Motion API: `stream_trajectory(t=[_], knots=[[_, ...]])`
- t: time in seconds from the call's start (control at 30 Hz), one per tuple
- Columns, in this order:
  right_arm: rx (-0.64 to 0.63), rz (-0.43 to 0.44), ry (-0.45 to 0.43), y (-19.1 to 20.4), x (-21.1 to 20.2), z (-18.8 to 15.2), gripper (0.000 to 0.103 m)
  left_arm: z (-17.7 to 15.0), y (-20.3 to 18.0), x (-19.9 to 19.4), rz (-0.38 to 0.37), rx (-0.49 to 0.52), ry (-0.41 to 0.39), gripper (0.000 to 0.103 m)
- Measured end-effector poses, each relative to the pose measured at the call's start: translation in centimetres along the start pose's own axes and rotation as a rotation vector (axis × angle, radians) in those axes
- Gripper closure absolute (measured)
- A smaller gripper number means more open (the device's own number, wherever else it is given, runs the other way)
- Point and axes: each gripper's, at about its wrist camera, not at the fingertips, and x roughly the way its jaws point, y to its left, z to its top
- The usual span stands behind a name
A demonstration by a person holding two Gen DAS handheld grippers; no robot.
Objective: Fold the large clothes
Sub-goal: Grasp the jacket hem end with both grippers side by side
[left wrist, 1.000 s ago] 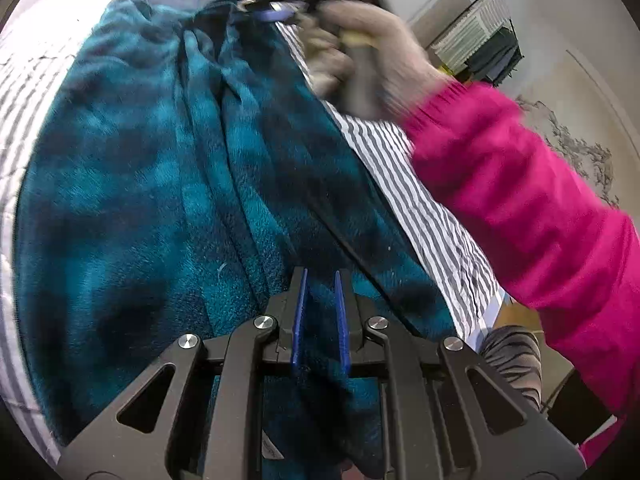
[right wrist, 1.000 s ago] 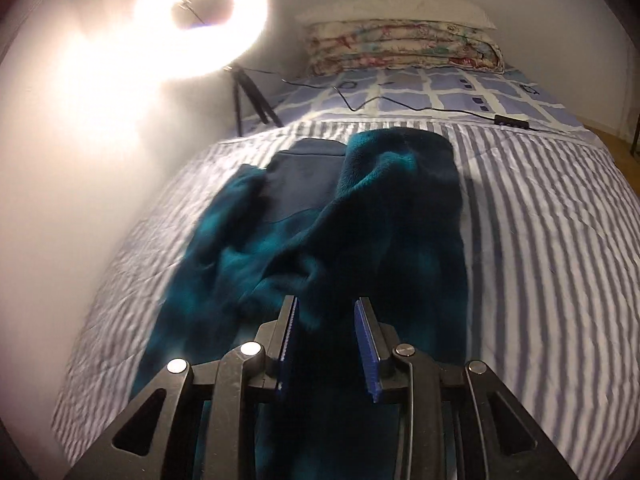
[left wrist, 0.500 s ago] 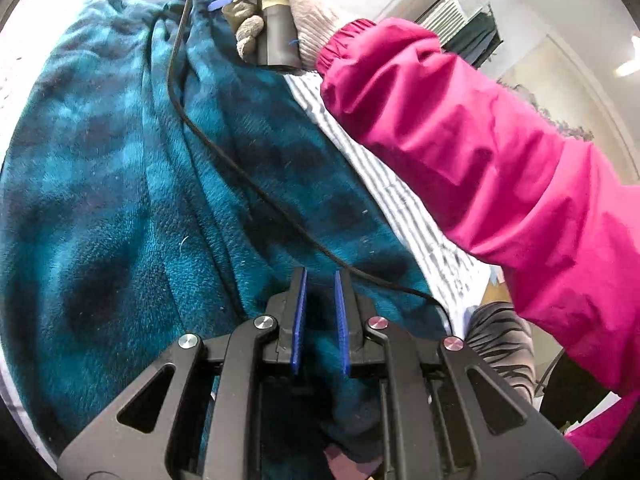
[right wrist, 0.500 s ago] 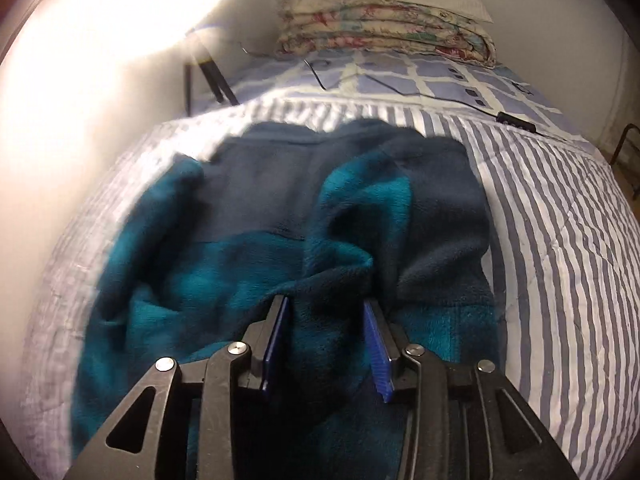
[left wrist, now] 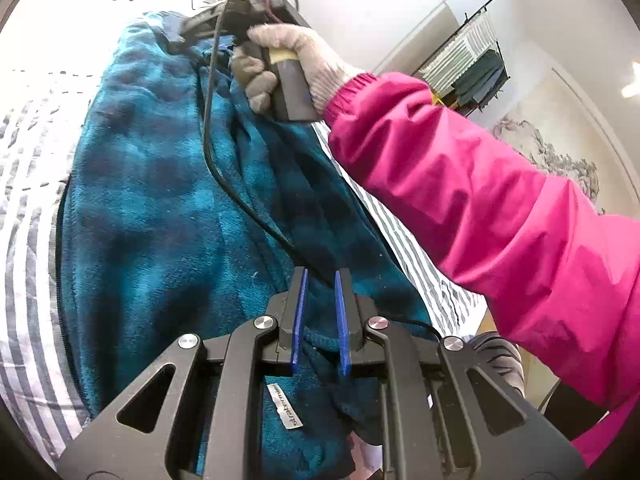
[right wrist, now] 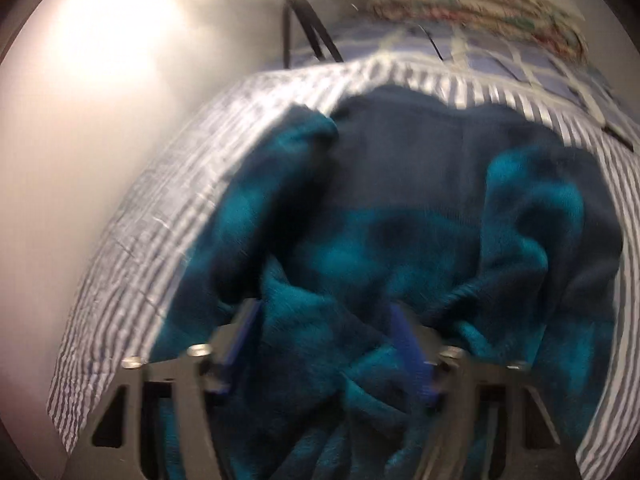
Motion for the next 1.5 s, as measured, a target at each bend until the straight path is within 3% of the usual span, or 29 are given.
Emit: stream_trajectory(t=[0.03, 0.07, 0.13, 0.23, 0.47, 0.57, 0.83, 1.03, 1.17, 1.37, 1.5], knots=[[0.013, 0.008, -0.004, -0.1, -0.3, -0.4, 0.076, -0.1, 0.0, -0.3, -0.002, 0.0, 0.0, 0.092], [0.027, 0.037, -0.003, -0.1, -0.7, -0.5, 0.087, 0.0, 0.3, -0.8, -0.004, 0.002, 0.0, 0.092], [0.026, 0.037, -0.055, 0.2, -2.7, -1.1, 0.09, -0.1, -0.1, -1.1, -0.004, 0.014, 0.001, 0.092], [0.06, -0.028, -0.088, -0.6, -3.8, -2.2, 0.092, 0.1, -0.3, -0.9, 0.0, 0.022, 0.009, 0.092], [0.06, -0.147, -0.017, -0.2, -1.4, -2.1, 0.085, 1.6, 0.1, 0.2, 0.009, -0.005, 0.008, 0.092], [0.056, -0.098, -0.07, 0.3, -3.5, -2.0, 0.073, 1.0, 0.1, 0.3, -0.012, -0.001, 0.003, 0.092], [0.159, 0.065, -0.22, -1.3, -14.9, -5.9, 0.071, -1.4, -0.5, -3.6, -0.016, 0.025, -0.051, 0.092], [0.163, 0.121, -0.241, -0.9, -23.5, -14.6, 0.07, -3.7, -0.3, -6.7, 0.046, -0.009, -0.082, 0.092], [0.129, 0.093, -0.2, 1.4, -25.9, -22.2, 0.07, -4.1, -0.5, -6.0, 0.102, 0.008, -0.07, 0.079], [0.049, 0.033, -0.1, 4.7, -24.4, -31.7, 0.071, -4.6, -0.4, -2.2, 0.101, -0.024, -0.004, 0.079], [0.043, -0.011, -0.037, 5.3, -22.0, -35.5, 0.072, -5.8, 0.1, 1.3, 0.078, -0.072, 0.065, 0.079]])
